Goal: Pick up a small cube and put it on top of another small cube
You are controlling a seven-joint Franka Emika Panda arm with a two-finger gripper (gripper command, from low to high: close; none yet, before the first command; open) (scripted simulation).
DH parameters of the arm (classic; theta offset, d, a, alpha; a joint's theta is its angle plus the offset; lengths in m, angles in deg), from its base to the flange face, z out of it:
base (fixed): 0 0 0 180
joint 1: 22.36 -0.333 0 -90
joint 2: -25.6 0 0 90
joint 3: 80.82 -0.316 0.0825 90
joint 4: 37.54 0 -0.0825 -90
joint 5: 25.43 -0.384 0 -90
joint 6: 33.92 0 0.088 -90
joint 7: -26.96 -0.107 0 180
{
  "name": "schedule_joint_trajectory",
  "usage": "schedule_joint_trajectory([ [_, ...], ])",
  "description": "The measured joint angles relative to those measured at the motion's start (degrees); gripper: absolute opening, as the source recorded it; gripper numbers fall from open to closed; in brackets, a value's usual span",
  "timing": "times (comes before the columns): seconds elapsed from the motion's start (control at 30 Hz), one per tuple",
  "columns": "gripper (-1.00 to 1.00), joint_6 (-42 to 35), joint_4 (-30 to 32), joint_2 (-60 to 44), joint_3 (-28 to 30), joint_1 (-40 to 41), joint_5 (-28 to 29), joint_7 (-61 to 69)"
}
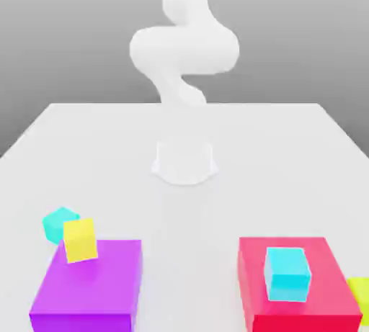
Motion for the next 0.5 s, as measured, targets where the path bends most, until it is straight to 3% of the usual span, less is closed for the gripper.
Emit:
schedule_joint_trajectory([
  [0.5, 0.00, 7.9, -1.9, -31.6, 0.3, -16.0, -6.6, 30.6],
])
